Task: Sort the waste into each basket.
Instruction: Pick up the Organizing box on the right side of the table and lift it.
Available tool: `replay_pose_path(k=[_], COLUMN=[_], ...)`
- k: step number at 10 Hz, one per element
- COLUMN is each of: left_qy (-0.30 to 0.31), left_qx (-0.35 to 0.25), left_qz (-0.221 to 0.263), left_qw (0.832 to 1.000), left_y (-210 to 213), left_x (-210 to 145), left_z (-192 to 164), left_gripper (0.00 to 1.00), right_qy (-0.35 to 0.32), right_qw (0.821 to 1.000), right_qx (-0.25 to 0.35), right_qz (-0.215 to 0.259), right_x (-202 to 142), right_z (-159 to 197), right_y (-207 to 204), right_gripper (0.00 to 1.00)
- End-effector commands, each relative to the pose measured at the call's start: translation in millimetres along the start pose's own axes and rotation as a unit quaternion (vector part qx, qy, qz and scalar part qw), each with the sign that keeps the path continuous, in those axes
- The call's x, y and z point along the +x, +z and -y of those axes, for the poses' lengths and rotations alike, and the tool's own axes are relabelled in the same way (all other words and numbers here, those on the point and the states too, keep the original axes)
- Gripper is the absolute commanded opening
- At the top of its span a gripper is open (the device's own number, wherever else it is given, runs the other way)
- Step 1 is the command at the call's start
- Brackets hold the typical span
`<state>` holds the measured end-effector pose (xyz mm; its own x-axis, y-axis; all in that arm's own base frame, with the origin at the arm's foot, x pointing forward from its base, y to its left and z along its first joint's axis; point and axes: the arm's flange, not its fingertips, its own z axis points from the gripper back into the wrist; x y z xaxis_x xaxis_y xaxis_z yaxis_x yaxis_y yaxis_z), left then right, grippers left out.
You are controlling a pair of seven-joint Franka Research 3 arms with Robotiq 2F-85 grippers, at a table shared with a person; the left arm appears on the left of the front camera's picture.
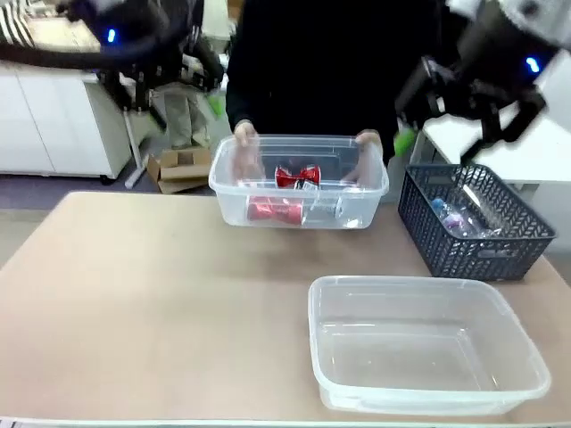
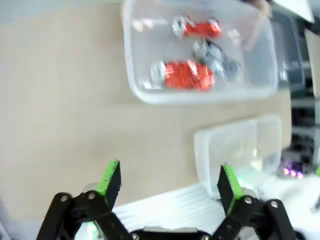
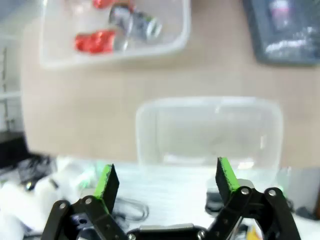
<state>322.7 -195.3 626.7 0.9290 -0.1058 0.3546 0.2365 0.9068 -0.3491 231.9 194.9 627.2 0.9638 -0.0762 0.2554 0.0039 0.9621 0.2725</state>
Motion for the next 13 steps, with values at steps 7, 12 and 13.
replay_pose_path(k=[7,12,13], left_qy=[-0.001,-0.013,-0.016], left_qx=[-0.016,-0.032,-0.041], left_qz=[0.004,-0.088,-0.115], left_qw=[1.000,0.996,0.992], left_y=[-1.6,-141.1,-174.3], left_x=[-83.8,-120.5,-128.8], left_z=[-27.8,92.7,129.9], left_gripper=[1.00,1.00,1.00], right_qy=[-0.054,-0.161,-0.160], right_qw=[0.997,0.984,0.985], right_qx=[0.054,-0.077,-0.065], right_qz=[-0.022,-0.023,-0.028], right_x=[-67.6,-129.0,-139.4], right_z=[36.3,166.6,195.6], right_y=[-4.8,-68.3,-94.4], right_gripper=[1.00,1.00,1.00])
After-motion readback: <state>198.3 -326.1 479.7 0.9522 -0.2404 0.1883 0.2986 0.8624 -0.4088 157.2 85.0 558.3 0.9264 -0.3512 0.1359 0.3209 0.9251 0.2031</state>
